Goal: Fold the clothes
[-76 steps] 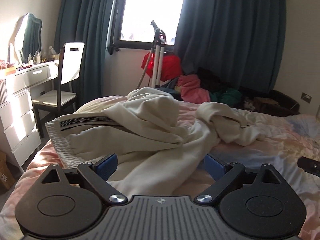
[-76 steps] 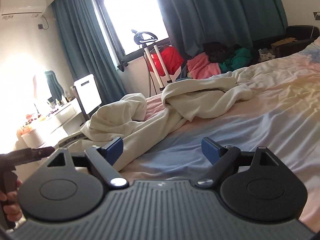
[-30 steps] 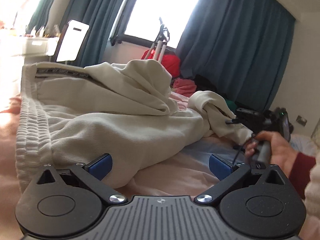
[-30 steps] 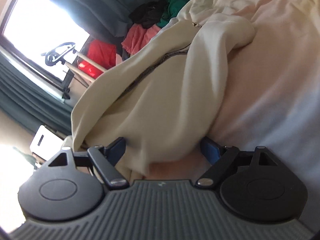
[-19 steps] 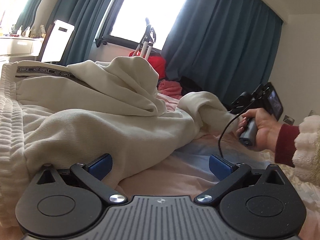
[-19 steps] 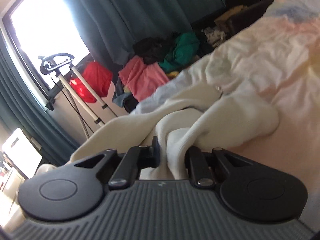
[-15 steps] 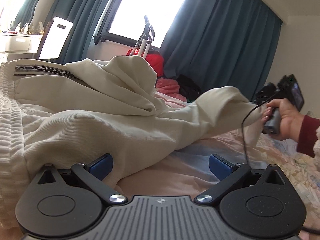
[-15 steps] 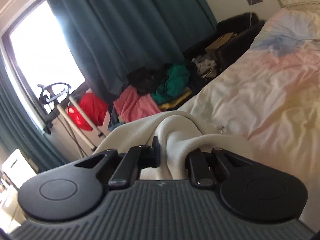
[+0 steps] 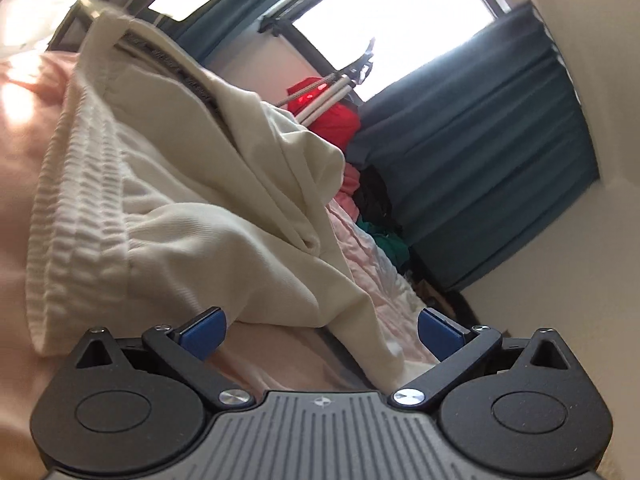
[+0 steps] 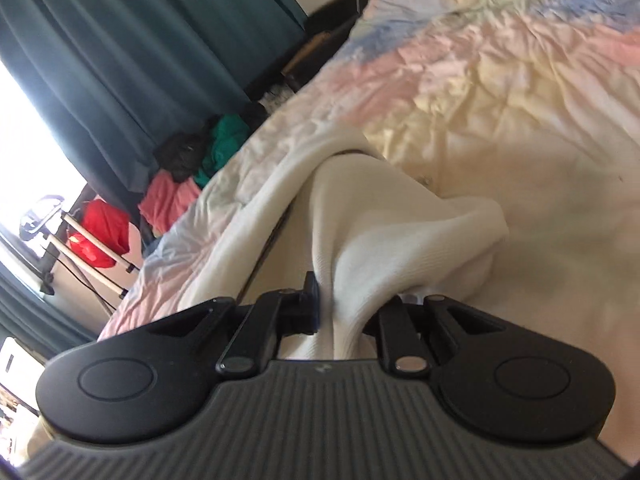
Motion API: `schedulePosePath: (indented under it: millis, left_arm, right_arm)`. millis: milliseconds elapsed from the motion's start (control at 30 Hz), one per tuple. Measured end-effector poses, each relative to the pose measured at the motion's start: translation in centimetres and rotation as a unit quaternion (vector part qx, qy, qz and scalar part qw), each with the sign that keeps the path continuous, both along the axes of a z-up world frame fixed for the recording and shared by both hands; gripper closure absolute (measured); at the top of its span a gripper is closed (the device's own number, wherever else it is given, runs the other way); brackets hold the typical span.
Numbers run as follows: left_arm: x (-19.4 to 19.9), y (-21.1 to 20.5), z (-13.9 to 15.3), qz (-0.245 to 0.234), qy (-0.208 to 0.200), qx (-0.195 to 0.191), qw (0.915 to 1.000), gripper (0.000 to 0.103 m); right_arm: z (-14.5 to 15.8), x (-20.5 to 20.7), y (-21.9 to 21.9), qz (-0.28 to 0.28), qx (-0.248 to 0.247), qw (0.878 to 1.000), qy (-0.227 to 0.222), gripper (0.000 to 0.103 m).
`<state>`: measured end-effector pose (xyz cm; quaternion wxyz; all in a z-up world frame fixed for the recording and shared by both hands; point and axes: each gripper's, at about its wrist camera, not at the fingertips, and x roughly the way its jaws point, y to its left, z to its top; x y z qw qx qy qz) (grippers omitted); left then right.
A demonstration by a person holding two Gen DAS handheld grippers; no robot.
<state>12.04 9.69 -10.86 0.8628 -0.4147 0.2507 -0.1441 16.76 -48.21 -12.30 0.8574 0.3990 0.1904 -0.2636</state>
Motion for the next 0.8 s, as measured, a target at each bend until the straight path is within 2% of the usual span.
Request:
schedulePosePath:
  millis: [133, 200, 267, 367, 400, 500, 533, 567, 600, 667, 733, 800]
  left_arm:
    - [0.3, 2.5, -2.1, 0.021, 0.079, -0.093, 0.9923, 0.0]
    - [0.6, 3.4, -3.5, 0.045, 0.101, -0.126, 0.9859, 0.0]
    - [1.2, 3.7, -4.4, 0.066, 0.11, -0.138, 0.982, 0.0]
    - [2.4, 3.8, -5.1, 0.076, 0.113, -0.147, 0.9797, 0.0]
    - [2.6, 3.9, -5.4, 0.083, 0.116, -0.152, 0.9781, 0.0]
    - [2.6, 4.7, -6.1, 0.125, 0.136, -0.189, 0.9644, 0.005]
    - [2.7, 5.2, -6.2, 0.135, 0.141, -0.204, 0.9593, 0.009]
    - [2.7, 5.6, -6.4, 0.142, 0.149, -0.213, 0.9552, 0.021]
    - [2.9, 5.9, -6.5, 0.14, 0.162, -0.21, 0.9539, 0.029]
    - [3.1, 6.5, -6.7, 0.137, 0.19, -0.204, 0.9507, 0.055]
    - [2.9, 7.2, -6.5, 0.144, 0.193, -0.209, 0.948, 0.064]
    - [2.5, 8.0, -6.1, 0.155, 0.184, -0.22, 0.9455, 0.072]
  right_arm:
    - [0.3, -0.7, 0.6, 0.013, -0.01, 1.0, 0.021, 0.085]
    - [0.3, -1.2, 0.8, 0.016, -0.006, 0.999, 0.036, 0.073]
    - [0.3, -2.1, 0.9, 0.013, 0.009, 0.999, 0.041, 0.062]
    - [1.0, -3.9, 1.6, -0.008, 0.033, 0.999, 0.03, 0.034]
    - [1.3, -4.0, 2.1, 0.001, 0.028, 0.999, 0.023, 0.034]
    - [2.1, -4.2, 3.9, 0.027, 0.01, 1.0, 0.001, 0.033]
    - [2.4, -4.2, 4.5, 0.036, 0.004, 0.999, -0.006, 0.033]
    - [2.7, -4.3, 5.1, 0.045, -0.002, 0.999, -0.014, 0.033]
    - [3.0, -4.4, 5.6, 0.053, -0.008, 0.998, -0.021, 0.031]
    - [3.6, -4.5, 6.8, 0.071, -0.02, 0.997, -0.036, 0.029]
    - [4.1, -4.6, 7.9, 0.088, -0.031, 0.994, -0.05, 0.029]
    - [3.8, -4.3, 7.8, 0.092, -0.019, 0.994, -0.054, 0.029]
